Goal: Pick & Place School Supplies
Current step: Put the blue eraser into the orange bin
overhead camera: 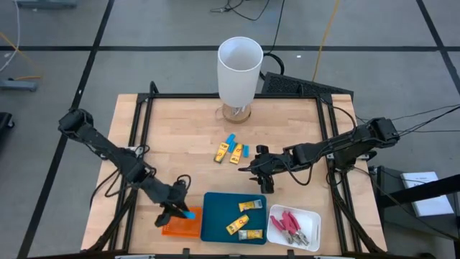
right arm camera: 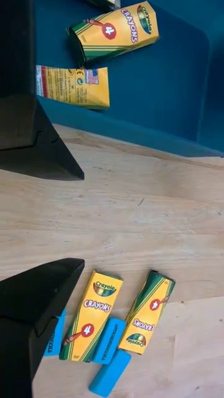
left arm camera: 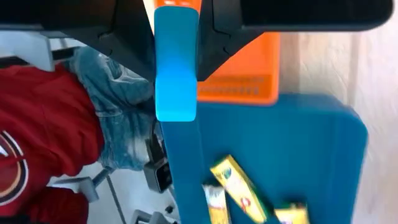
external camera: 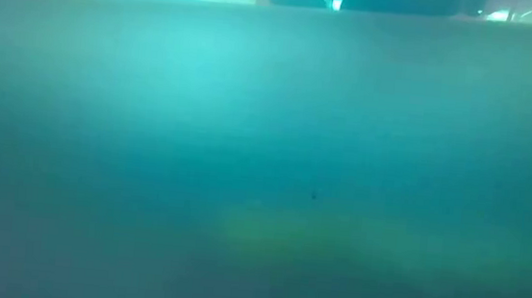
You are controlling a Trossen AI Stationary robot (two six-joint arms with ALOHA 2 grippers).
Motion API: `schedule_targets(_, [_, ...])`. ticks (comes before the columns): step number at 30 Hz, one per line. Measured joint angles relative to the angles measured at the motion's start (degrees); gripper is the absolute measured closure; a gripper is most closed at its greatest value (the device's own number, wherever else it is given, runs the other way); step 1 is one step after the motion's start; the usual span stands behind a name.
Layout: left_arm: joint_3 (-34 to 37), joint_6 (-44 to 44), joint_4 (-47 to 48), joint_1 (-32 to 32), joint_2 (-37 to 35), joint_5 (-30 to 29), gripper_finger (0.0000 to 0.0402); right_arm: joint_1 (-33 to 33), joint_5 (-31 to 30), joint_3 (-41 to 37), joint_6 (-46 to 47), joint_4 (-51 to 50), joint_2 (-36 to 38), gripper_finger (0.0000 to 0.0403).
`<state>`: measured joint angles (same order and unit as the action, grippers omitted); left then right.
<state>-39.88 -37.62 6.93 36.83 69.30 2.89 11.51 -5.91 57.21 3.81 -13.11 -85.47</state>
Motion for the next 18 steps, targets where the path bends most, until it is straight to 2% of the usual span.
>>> schedule_targets(7, [0.00,-5.15,1.15,6.55,0.02,-8.73,0.0294,-0.07,0.00,0.00,-0.26,1.69,0.00,0.0196])
schedule_targets(13, [0.00,-0.35,2.49,11.54,1.01,-17.74,0.0294,-0.20,-0.02,0.00,-0.42,1.72,0.00,0.0196])
schedule_targets(18, [0.00,2.64,2.64,13.40,4.21,-18.97,0.0293,-0.20,-0.02,0.00,-0.44,1.72,0.00,0.0196])
